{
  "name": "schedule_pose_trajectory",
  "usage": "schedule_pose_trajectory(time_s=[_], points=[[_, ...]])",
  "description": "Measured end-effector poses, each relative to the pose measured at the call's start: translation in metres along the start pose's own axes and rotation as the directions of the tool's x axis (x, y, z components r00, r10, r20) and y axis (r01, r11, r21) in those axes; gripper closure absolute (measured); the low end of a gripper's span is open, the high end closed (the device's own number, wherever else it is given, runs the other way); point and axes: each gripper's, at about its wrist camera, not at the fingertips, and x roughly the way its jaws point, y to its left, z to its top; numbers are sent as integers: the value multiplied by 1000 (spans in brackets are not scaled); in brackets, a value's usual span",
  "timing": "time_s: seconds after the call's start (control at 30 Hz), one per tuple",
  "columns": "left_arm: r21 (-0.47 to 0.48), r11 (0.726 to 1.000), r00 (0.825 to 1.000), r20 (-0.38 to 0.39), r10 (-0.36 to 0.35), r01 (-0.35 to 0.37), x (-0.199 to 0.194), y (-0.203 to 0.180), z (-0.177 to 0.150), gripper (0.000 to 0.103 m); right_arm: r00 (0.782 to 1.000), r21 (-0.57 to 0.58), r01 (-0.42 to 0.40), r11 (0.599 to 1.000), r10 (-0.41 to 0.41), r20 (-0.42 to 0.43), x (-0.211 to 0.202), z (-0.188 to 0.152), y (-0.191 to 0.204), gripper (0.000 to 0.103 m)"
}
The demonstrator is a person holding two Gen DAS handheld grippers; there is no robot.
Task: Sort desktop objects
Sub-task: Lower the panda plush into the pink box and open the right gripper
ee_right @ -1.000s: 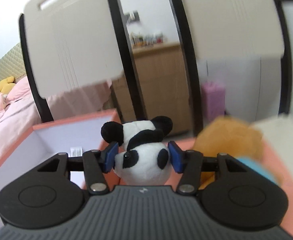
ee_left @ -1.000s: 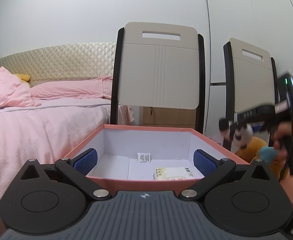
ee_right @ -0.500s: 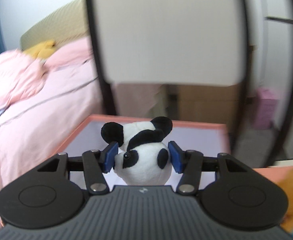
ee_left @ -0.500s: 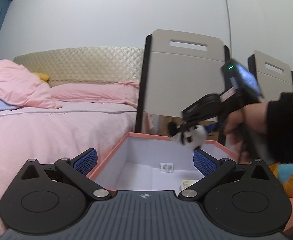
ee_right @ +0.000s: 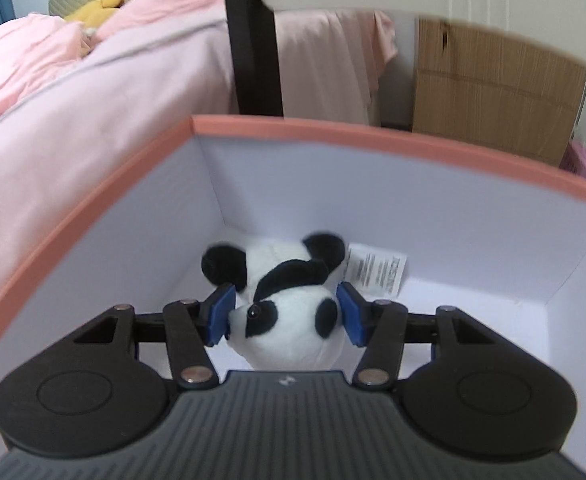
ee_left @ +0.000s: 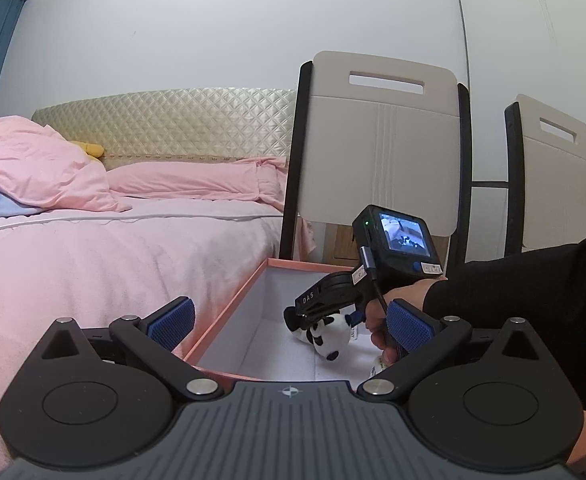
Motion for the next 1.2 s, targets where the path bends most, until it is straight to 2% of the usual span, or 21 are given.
schedule_pose_trajectory(time_s=[0.1, 0.17, 0.2, 0.23, 0.33, 0.47, 0.67, 0.73, 0.93, 1.1, 1.2], points=[[5, 1000, 1000, -2, -8, 8, 0, -1, 0, 0, 1000, 2, -7, 1000, 7, -21, 7, 3, 2, 42], [4, 1000, 1000, 2, -13, 13, -1, -1, 0, 0, 1000, 5, -12, 1000, 13, -12, 9, 10, 7, 32], [2, 1000, 1000, 3, -15, 15, -2, 0, 0, 0, 1000, 8, -14, 1000, 14, 7, 0, 12, 7, 20], [0, 1000, 1000, 5, -18, 18, -3, 0, 0, 0, 1000, 12, -15, 1000, 15, 26, -8, 13, 7, 12], [-2, 1000, 1000, 8, -20, 20, -2, 2, 0, 0, 996, 23, -20, 1000, 18, 82, -34, 18, 7, 8], [1, 1000, 1000, 12, -22, 22, -3, 0, 0, 0, 987, 16, -10, 1000, 8, 159, -77, 20, 5, 6], [17, 999, 999, 18, -28, 28, -6, -5, -1, 0, 951, -12, 67, 998, -61, 303, -154, 0, -11, 3], [26, 999, 999, 21, -31, 31, -7, -7, -2, 0, 937, -3, 94, 996, -87, 339, -179, -14, -18, 0], [41, 998, 999, 28, -41, 40, -8, -11, -3, 0, 904, 45, 127, 991, -134, 406, -234, -61, -37, 0], [58, 997, 999, 30, -42, 40, -8, -16, -6, 0, 872, 67, 157, 985, -170, 459, -259, -103, -42, 0], [69, 997, 998, 36, -44, 41, -9, -19, -8, 0, 845, 65, 197, 978, -203, 495, -270, -125, -43, 0]])
